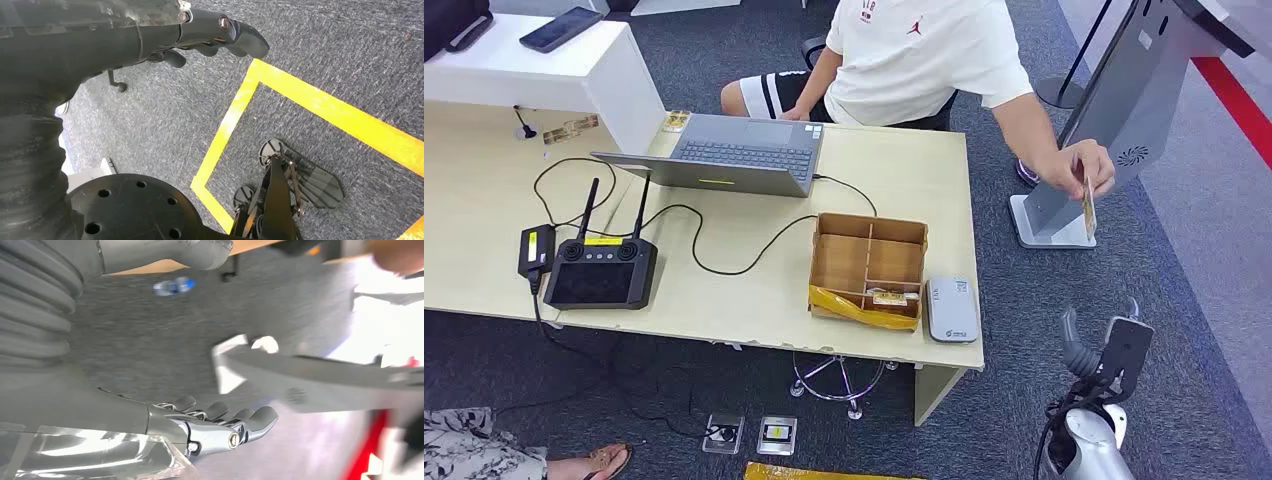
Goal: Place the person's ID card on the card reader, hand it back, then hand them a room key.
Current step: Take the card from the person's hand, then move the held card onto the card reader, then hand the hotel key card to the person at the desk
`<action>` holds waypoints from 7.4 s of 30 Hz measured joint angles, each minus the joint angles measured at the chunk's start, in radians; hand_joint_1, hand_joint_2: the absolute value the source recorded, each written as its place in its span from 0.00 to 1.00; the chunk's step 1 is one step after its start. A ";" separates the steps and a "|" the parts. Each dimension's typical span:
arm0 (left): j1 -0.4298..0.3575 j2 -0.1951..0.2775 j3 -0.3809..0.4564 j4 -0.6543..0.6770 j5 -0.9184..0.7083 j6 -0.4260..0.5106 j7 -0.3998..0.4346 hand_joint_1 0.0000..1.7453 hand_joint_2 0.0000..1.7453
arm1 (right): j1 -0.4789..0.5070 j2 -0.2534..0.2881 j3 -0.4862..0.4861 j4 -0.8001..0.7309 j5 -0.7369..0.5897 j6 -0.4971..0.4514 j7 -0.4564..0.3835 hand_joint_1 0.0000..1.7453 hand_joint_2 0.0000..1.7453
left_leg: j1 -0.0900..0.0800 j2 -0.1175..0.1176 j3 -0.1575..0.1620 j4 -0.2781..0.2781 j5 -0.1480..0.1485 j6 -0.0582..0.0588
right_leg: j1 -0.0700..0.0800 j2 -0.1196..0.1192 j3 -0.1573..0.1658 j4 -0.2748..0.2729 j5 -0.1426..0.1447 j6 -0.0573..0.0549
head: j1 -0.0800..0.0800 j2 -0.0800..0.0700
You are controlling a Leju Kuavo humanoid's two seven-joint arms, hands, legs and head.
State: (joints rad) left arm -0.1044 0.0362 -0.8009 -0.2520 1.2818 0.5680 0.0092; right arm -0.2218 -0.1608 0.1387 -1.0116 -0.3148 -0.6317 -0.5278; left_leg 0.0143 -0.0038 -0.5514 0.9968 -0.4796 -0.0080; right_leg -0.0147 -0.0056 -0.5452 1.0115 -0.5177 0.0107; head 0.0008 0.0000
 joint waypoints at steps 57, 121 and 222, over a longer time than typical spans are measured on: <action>-0.013 -0.011 -0.068 0.007 -0.037 0.111 -0.012 0.00 1.00 | -0.320 0.144 0.583 -0.210 1.160 0.136 0.686 0.00 1.00 | 0.000 0.000 -0.001 0.000 0.001 -0.001 | 0.000 0.000 -0.002 0.001 0.000 0.000 | 0.000 0.000; -0.015 0.004 -0.101 0.023 -0.028 0.116 -0.063 0.00 1.00 | -0.203 0.025 0.475 -0.132 1.103 -0.057 0.717 1.00 1.00 | 0.000 0.000 -0.001 0.000 0.001 -0.001 | 0.000 0.002 -0.003 0.000 0.000 0.000 | 0.000 0.000; -0.023 -0.006 -0.097 0.064 -0.055 0.116 -0.008 0.00 1.00 | -0.649 0.235 0.623 0.432 1.252 -0.012 0.736 0.00 1.00 | 0.001 -0.006 -0.003 0.000 0.004 0.000 | 0.001 -0.005 -0.003 0.001 0.001 -0.001 | 0.000 0.000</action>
State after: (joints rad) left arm -0.1272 0.0302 -0.8976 -0.1875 1.2267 0.6840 0.0014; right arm -0.8706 0.0740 0.7612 -0.5795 0.9368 -0.6441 0.2085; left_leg 0.0152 -0.0094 -0.5547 0.9971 -0.4754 -0.0084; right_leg -0.0133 -0.0101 -0.5481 1.0123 -0.5163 0.0096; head 0.0010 0.0000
